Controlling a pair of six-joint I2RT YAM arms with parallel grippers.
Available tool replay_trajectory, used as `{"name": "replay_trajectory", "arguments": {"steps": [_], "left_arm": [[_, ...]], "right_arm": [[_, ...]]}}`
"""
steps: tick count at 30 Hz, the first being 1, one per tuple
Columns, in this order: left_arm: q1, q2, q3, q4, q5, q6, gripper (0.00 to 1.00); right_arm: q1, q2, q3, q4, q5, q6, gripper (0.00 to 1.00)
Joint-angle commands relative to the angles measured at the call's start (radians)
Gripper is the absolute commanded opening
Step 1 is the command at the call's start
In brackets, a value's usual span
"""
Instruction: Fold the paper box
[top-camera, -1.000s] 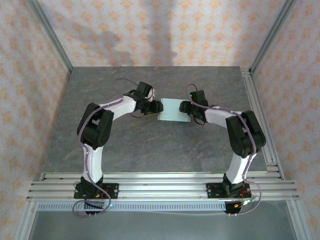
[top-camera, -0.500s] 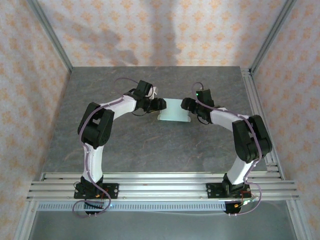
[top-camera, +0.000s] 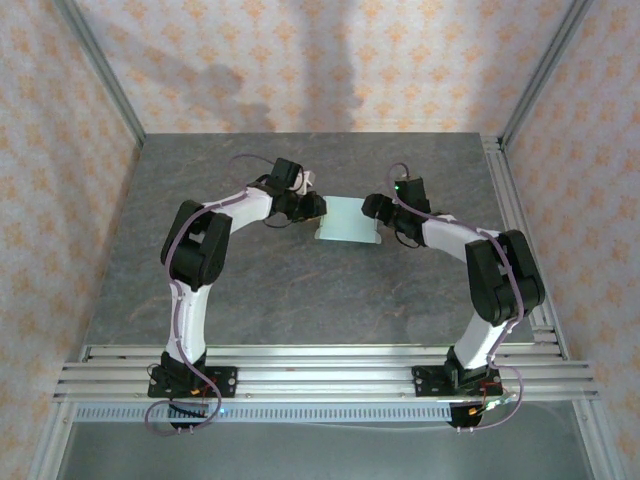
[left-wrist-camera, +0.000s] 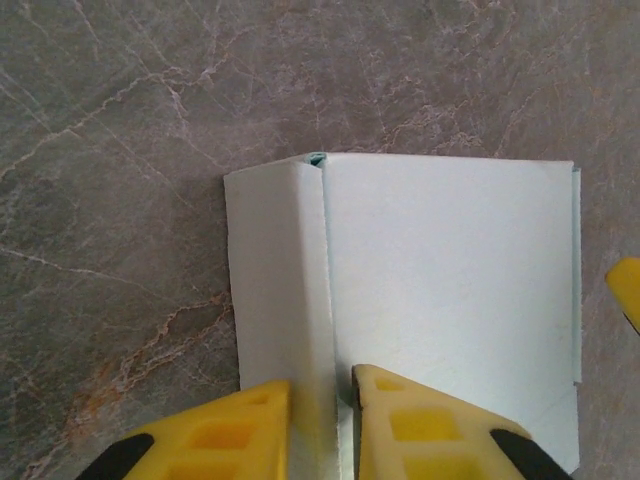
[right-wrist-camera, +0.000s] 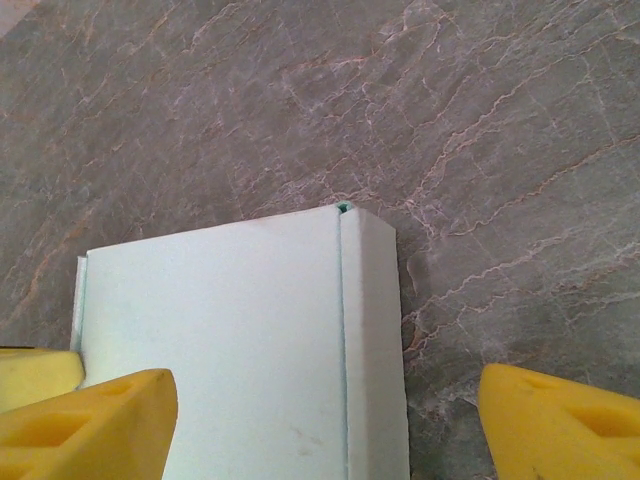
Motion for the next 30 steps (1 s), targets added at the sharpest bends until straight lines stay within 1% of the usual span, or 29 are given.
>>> {"name": "replay_trajectory", "arguments": {"steps": [1, 8, 12, 15, 18, 23, 26, 28, 30], "left_arm": [[0.016, 0.000, -0.010, 0.030, 0.018, -0.003, 0.18], [0.031, -0.018, -0.061, 0.064, 0.042, 0.001, 0.14], [0.043, -0.016, -0.087, 0.105, 0.062, -0.020, 0.12], [0.054, -0.014, -0.097, 0.110, 0.069, -0.019, 0.12], [0.057, -0.012, -0.098, 0.108, 0.074, -0.013, 0.12], [0.060, -0.009, -0.102, 0.110, 0.077, -0.011, 0.12], [0.060, -0.007, -0.102, 0.109, 0.076, -0.009, 0.12], [0.060, -0.007, -0.100, 0.105, 0.076, -0.008, 0.12], [0.060, -0.004, -0.097, 0.103, 0.075, -0.006, 0.12]], "right_arm": [[-0.006, -0.011, -0.003, 0.001, -0.005, 0.005, 0.79], [-0.006, -0.016, 0.005, 0.005, -0.010, 0.037, 0.78], [-0.006, -0.017, 0.008, 0.005, -0.020, 0.054, 0.78], [-0.006, -0.019, 0.007, 0.016, -0.046, 0.077, 0.82], [-0.007, -0.010, 0.012, 0.033, -0.093, 0.102, 0.83], [-0.016, 0.013, 0.014, 0.099, -0.186, 0.168, 0.82], [-0.029, 0.026, 0.003, 0.184, -0.264, 0.234, 0.78], [-0.036, 0.036, -0.004, 0.234, -0.305, 0.271, 0.74], [-0.040, 0.046, -0.006, 0.270, -0.334, 0.296, 0.73]]}}
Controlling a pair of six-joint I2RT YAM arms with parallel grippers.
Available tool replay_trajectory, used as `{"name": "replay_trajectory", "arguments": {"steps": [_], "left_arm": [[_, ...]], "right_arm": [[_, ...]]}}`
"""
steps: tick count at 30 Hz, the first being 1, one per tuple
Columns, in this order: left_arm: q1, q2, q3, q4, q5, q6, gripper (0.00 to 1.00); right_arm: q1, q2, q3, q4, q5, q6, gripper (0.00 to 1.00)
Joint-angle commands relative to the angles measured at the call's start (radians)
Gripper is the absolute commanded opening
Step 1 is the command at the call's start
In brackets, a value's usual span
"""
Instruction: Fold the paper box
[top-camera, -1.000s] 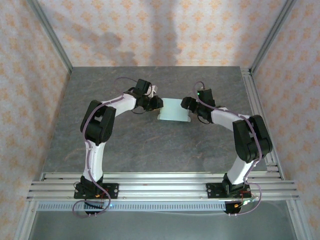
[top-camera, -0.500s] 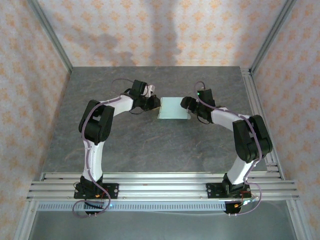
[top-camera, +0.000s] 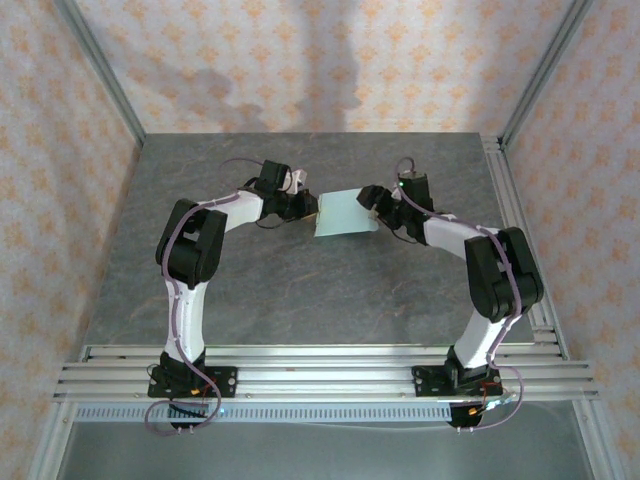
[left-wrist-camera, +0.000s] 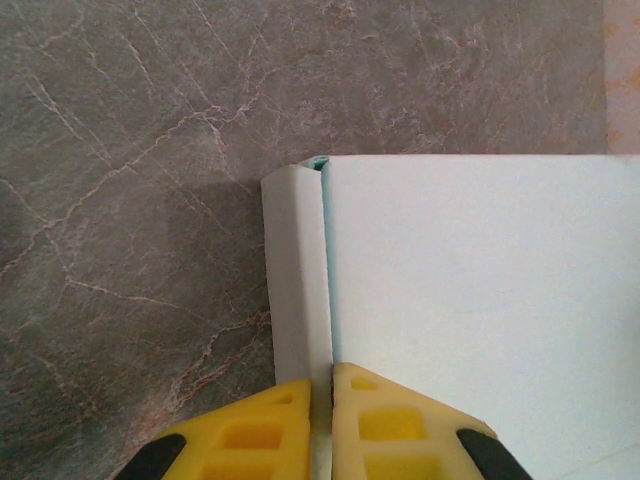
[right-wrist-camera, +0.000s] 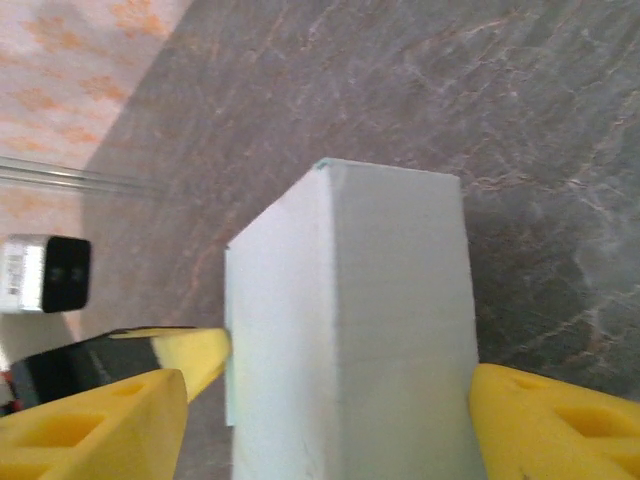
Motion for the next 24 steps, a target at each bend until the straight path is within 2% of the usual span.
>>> {"name": "replay_trajectory", "arguments": {"steps": [1, 5, 14, 18, 21, 24], "left_arm": [[0.005, 0.001, -0.018, -0.036, -0.017, 0.003, 0.12], [0.005, 0.010, -0.016, -0.034, -0.017, 0.000, 0.12], [0.006, 0.012, -0.009, -0.054, -0.023, 0.008, 0.12], [0.006, 0.018, -0.006, -0.053, -0.023, 0.006, 0.12], [0.006, 0.018, -0.006, -0.047, -0.020, 0.002, 0.12], [0.005, 0.020, -0.003, -0.046, -0.018, 0.000, 0.12]], "right_arm": [[-0.009, 0.023, -0.007, 0.126, -0.102, 0.084, 0.72], [-0.014, 0.044, -0.009, 0.148, -0.119, 0.099, 0.71], [-0.022, 0.011, -0.001, -0.019, 0.052, 0.010, 0.76], [-0.021, -0.011, 0.000, -0.047, 0.082, -0.015, 0.77], [-0.021, -0.002, 0.006, -0.048, 0.063, -0.016, 0.78], [-0.022, 0.037, 0.021, -0.005, -0.040, 0.010, 0.76]]}}
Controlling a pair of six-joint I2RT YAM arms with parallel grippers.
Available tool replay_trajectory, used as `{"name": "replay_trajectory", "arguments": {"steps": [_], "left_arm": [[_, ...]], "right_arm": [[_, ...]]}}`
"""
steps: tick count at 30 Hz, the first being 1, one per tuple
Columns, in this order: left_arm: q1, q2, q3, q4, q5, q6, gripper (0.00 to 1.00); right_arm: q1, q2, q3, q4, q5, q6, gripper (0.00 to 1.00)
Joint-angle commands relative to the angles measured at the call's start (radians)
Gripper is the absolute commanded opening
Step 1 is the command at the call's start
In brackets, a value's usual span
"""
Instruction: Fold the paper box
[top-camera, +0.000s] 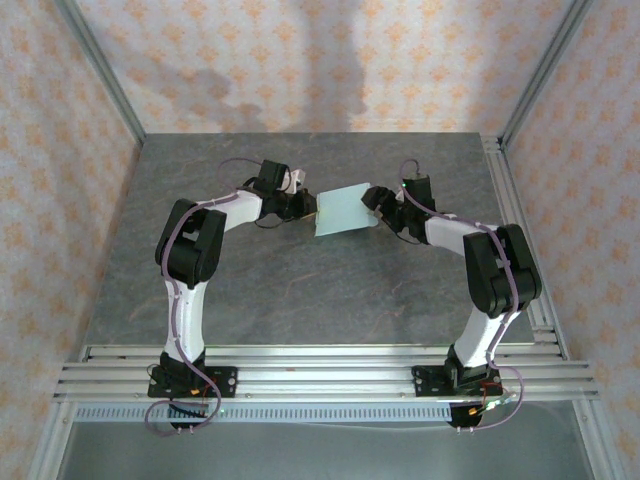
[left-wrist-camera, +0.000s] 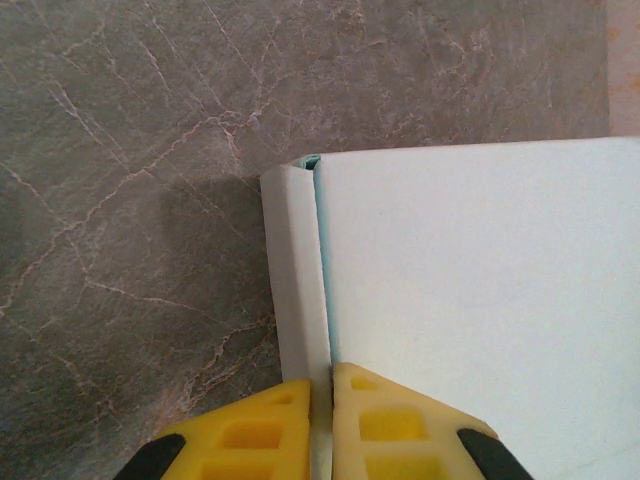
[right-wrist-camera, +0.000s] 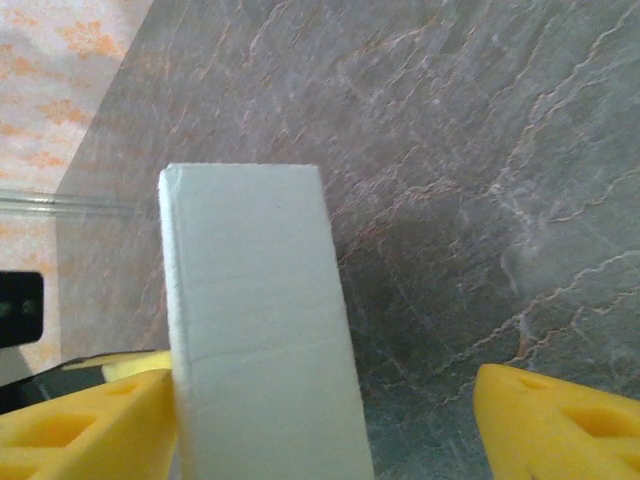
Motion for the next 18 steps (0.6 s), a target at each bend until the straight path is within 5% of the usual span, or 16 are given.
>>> {"name": "replay_trajectory", "arguments": {"steps": [1, 18], "left_arm": [[-0.001, 0.019, -0.001, -0.047, -0.018, 0.001, 0.12], [0.000, 0.000, 0.006, -0.063, -0.031, 0.031, 0.18]], "right_arm": [[0.000, 0.024, 0.022, 0.065, -0.105, 0.023, 0.75], [-0.002, 0.023, 0.009, 0.172, -0.156, 0.089, 0.47]]}}
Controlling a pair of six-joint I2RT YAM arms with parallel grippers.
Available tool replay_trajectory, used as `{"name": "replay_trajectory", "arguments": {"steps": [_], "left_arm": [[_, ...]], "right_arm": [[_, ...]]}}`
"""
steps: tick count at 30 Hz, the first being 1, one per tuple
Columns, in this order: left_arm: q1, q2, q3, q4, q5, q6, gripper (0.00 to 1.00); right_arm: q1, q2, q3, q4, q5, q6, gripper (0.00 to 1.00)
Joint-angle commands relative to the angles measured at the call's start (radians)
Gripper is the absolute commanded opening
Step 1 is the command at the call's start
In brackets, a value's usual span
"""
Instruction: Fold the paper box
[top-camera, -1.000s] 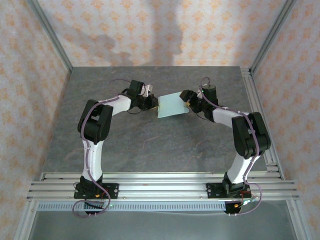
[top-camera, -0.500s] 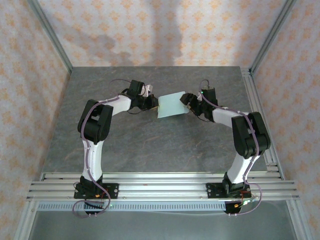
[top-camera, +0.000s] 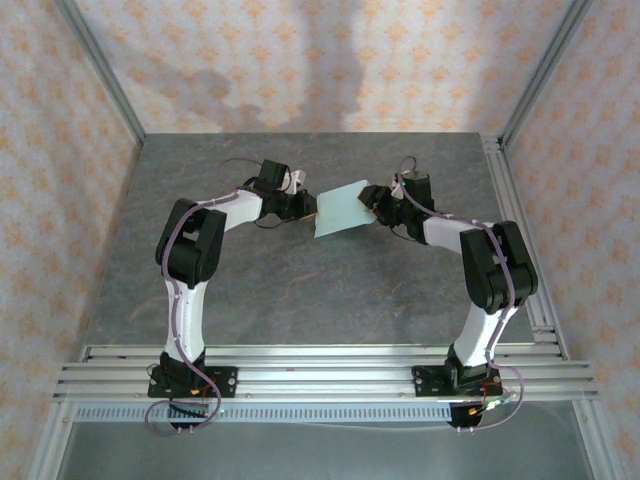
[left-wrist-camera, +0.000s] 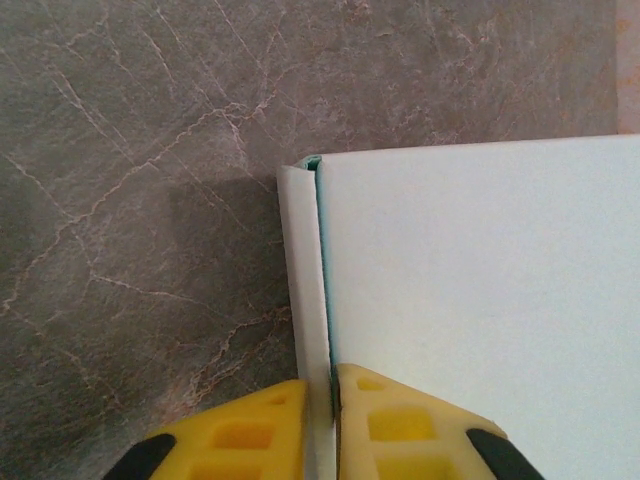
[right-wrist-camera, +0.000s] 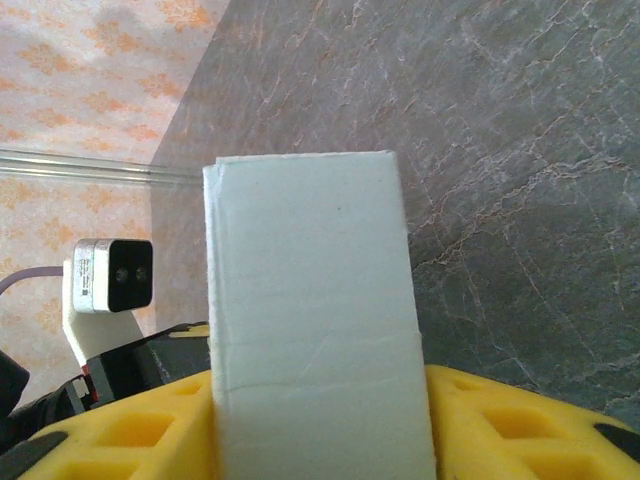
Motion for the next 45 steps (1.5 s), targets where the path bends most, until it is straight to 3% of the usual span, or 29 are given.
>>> {"name": "replay_trajectory", "arguments": {"steps": [1, 5, 11, 12, 13, 14, 20, 23, 25, 29, 33, 45], "left_arm": [[0.001, -0.013, -0.008, -0.037, -0.032, 0.019, 0.21], [0.001, -0.066, -0.045, 0.004, -0.051, 0.025, 0.36], [0.002, -0.206, -0.207, 0.270, -0.084, 0.029, 0.73], [0.002, -0.240, -0.236, 0.314, -0.094, 0.046, 0.82], [0.001, -0.271, -0.260, 0.337, -0.121, 0.065, 0.98], [0.001, -0.297, -0.275, 0.344, -0.146, 0.083, 1.00], [-0.045, -0.472, -0.391, 0.411, -0.358, 0.284, 1.00], [-0.147, -0.549, -0.451, 0.457, -0.574, 0.506, 1.00], [-0.210, -0.572, -0.513, 0.577, -0.674, 0.654, 1.00], [-0.264, -0.581, -0.571, 0.705, -0.720, 0.843, 1.00], [-0.343, -0.568, -0.642, 0.858, -0.748, 1.128, 1.00], [-0.438, -0.358, -0.657, 1.333, -0.981, 1.509, 1.00]], "right_arm": [[-0.002, -0.011, 0.009, 0.030, -0.007, 0.006, 0.46], [-0.003, -0.022, 0.012, 0.027, -0.015, 0.011, 0.43], [-0.013, -0.058, 0.017, 0.002, -0.017, 0.012, 0.40], [-0.016, -0.066, 0.015, 0.001, -0.016, 0.016, 0.39], [-0.020, -0.072, 0.012, -0.001, -0.019, 0.018, 0.38], [-0.023, -0.078, 0.009, -0.001, -0.019, 0.020, 0.38], [-0.050, -0.132, -0.008, -0.009, -0.023, 0.045, 0.38], [-0.076, -0.168, -0.019, -0.007, -0.034, 0.076, 0.38], [-0.091, -0.198, -0.026, -0.008, -0.045, 0.087, 0.38], [-0.116, -0.248, -0.037, -0.015, -0.067, 0.114, 0.38], [-0.134, -0.302, -0.048, -0.024, -0.086, 0.142, 0.39], [-0.137, -0.339, -0.076, 0.069, -0.220, 0.329, 0.35]]}}
